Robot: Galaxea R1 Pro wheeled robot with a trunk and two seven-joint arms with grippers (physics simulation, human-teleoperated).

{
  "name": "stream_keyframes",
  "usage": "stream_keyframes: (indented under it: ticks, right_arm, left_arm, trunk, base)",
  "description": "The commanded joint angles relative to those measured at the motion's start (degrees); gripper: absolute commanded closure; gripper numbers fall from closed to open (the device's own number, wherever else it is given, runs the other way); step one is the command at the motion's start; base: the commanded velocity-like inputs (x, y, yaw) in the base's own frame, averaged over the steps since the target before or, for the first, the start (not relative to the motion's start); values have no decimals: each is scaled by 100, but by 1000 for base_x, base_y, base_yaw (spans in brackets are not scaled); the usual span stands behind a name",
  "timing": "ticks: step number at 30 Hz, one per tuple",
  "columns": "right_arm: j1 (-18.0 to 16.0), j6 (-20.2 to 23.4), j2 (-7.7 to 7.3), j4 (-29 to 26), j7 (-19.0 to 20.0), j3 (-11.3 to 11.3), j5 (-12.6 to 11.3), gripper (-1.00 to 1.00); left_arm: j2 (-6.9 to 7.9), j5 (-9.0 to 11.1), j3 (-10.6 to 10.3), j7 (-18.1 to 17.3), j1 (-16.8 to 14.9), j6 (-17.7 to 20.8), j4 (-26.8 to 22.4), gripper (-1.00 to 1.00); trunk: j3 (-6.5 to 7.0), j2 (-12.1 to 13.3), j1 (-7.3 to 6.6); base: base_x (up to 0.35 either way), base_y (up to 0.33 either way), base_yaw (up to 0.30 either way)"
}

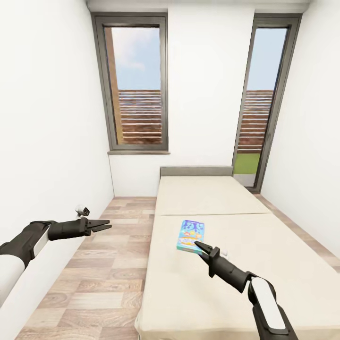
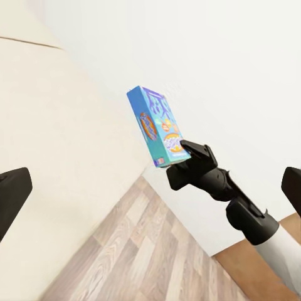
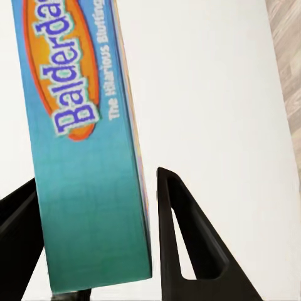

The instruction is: Put all the toys in the child's room - the three board games (two on the bed and one on the table), the two jigsaw puzzles on the table, and the tennis ball on the table - inside the toy box on the table in the child's room.

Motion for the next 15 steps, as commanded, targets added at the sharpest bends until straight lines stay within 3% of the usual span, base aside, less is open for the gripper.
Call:
stream_keyframes:
  ticks: [1, 15]
  right_arm:
    - [-5, 42, 3, -7, 58, -21, 74, 100]
    - [3, 14, 0, 2, 79, 163, 112, 100]
  left_arm:
    - [10, 29, -47, -19, -5, 69, -1, -100]
    - [-8, 32, -35, -19, -91, 452, -52, -100]
  trunk:
    - [12, 38, -23]
    - [263, 600, -330]
  base:
    - [0, 0, 0]
    - [0, 0, 0]
